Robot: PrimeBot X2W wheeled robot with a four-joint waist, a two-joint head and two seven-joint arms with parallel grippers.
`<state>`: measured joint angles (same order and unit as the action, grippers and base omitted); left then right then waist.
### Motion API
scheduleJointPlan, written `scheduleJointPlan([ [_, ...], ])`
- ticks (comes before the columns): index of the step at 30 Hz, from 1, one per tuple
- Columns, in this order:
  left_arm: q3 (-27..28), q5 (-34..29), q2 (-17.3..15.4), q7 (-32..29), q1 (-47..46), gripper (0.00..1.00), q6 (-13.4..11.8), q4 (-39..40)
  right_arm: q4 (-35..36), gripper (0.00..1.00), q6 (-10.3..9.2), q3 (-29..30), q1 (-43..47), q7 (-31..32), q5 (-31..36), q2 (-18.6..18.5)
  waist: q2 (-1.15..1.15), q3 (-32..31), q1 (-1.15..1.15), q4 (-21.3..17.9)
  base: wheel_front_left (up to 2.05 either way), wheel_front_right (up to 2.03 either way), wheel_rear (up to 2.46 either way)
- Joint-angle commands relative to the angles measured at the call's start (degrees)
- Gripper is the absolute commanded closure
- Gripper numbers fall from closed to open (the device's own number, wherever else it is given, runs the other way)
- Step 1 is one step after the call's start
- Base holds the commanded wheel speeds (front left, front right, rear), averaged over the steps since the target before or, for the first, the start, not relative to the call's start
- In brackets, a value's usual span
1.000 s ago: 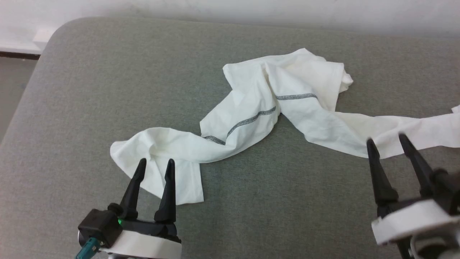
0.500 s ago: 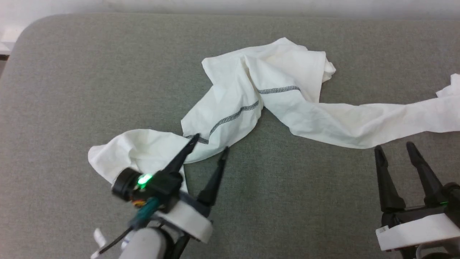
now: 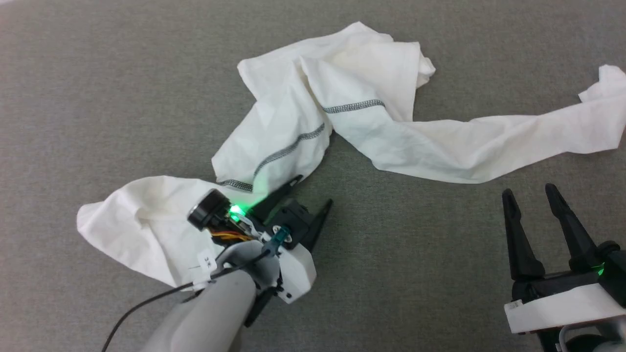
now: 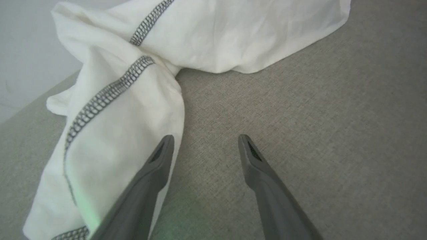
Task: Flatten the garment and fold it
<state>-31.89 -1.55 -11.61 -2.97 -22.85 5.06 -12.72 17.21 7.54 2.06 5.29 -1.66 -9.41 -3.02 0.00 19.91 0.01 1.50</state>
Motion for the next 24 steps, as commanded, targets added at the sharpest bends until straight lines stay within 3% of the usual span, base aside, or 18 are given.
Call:
scheduleJointPlan([
  [1,0.34,-0.60,-0.42,-0.36,-1.31,0.00,-1.13,-1.13,-0.19,0.00,-0.05,0.16,-0.64,-0.49,-0.28,0.13,0.00,1.36,-0.01,-1.37,0.00,0.00,0.00],
  [9,2.92,-1.53,-1.30,-3.23,-2.94,0.00,-5.88,-4.55,-0.87,0.00,-0.05,-0.16,-0.57,-0.77,-0.53,0.13,0.00,1.93,-0.01,-1.52,0.00,0.00,0.00],
  [16,4.19,-1.90,-1.74,-4.00,-2.88,0.00,-9.18,-2.35,-1.01,0.00,-0.05,-0.60,-1.01,-0.53,-0.50,0.14,0.00,1.83,-0.01,-0.67,0.00,0.00,0.00],
  [20,4.12,-2.02,-2.92,-5.59,-2.12,0.00,-9.27,-0.51,-0.99,0.00,-0.05,-0.84,-1.06,-0.44,-0.60,0.14,0.00,1.63,-0.01,-0.23,0.00,0.00,0.00],
  [24,3.61,-1.14,-3.85,-8.03,-1.13,0.00,-7.82,-1.32,-0.95,0.00,-0.05,-1.23,-1.31,-0.35,-0.64,0.14,0.00,1.89,-0.01,-0.30,0.00,0.00,0.00],
])
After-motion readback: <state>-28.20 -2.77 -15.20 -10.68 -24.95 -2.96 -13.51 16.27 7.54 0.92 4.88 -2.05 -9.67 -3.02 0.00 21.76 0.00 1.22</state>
